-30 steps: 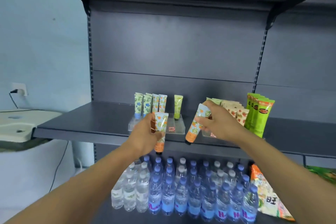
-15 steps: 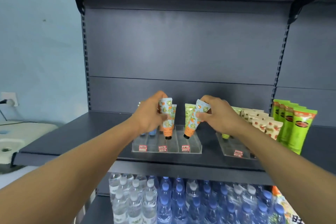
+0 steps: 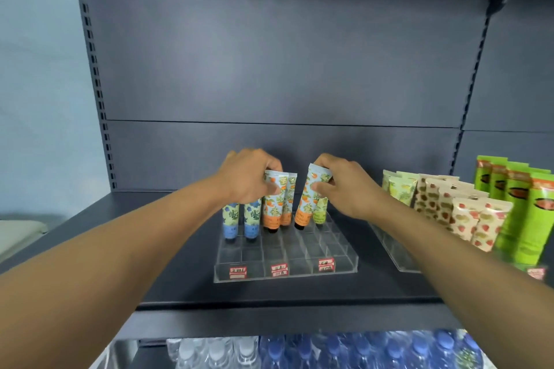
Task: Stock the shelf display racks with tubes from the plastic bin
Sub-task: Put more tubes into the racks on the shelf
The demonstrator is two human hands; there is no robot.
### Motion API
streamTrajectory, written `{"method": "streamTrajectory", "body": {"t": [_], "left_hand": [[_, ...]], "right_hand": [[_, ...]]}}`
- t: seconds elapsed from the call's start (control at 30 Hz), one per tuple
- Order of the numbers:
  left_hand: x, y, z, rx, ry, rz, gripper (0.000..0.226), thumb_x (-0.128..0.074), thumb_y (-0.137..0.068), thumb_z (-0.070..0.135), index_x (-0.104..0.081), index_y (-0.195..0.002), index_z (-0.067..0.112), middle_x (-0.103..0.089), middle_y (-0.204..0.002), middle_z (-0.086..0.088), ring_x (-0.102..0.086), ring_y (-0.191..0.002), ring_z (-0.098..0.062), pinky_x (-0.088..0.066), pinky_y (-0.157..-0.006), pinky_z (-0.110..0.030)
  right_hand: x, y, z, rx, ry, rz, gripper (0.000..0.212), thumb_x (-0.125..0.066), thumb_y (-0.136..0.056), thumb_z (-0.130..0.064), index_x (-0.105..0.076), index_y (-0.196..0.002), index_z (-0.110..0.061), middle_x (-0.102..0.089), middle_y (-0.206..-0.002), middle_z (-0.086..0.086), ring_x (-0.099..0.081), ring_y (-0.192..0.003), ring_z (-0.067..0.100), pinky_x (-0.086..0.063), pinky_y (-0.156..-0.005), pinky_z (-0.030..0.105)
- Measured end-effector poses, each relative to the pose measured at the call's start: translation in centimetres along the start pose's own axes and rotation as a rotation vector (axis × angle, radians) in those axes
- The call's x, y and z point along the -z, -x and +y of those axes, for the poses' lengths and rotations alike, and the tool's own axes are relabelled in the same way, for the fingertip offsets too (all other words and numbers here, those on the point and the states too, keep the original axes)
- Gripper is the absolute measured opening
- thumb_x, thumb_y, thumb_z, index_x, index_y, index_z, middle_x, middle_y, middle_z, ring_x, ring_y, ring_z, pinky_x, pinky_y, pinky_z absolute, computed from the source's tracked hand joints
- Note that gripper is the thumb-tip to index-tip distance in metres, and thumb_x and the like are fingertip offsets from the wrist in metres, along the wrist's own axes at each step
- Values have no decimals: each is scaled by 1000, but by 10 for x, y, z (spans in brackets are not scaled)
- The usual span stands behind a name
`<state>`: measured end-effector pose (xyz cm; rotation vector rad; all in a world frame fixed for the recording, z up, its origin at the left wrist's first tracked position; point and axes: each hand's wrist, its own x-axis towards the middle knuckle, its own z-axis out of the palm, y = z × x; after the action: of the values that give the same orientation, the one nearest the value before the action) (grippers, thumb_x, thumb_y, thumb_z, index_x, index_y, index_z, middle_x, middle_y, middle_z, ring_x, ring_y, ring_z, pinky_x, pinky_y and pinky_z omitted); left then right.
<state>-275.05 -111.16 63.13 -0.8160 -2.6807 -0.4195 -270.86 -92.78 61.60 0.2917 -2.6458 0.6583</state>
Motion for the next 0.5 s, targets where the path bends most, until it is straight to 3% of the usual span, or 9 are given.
{"method": "streamTrajectory", "body": {"t": [0.13, 0.27, 0.5], "left_hand": [[-10, -2, -7, -37, -59, 35, 9, -68, -83, 27, -66, -92, 24, -64, -81, 10, -50, -88, -15, -31, -101, -35], [-16, -3, -9, -70, -119, 29, 16, -67, -84, 28, -66, -100, 23, -66, -104, 6, -46, -109, -17, -26, -97, -34], [-20, -6, -9, -49, -187, 30, 22, -64, -86, 27, -65, -108, 26, -64, -111, 6, -45, -115, -17, -27, -100, -37]], "right_hand": [[-6, -3, 1, 0, 1, -1, 8, -56, -92, -13, -52, -98, -17, -64, -99, 6, -64, -80, 21, -49, -64, 28], [-10, -5, 2, -5, 0, -4, 9, -56, -92, -13, -53, -100, -16, -64, -99, 5, -63, -80, 20, -49, -63, 27], [-19, -10, 3, -12, 10, -21, 12, -56, -93, -14, -52, -104, -16, -63, -104, 4, -59, -76, 14, -40, -53, 17]]}}
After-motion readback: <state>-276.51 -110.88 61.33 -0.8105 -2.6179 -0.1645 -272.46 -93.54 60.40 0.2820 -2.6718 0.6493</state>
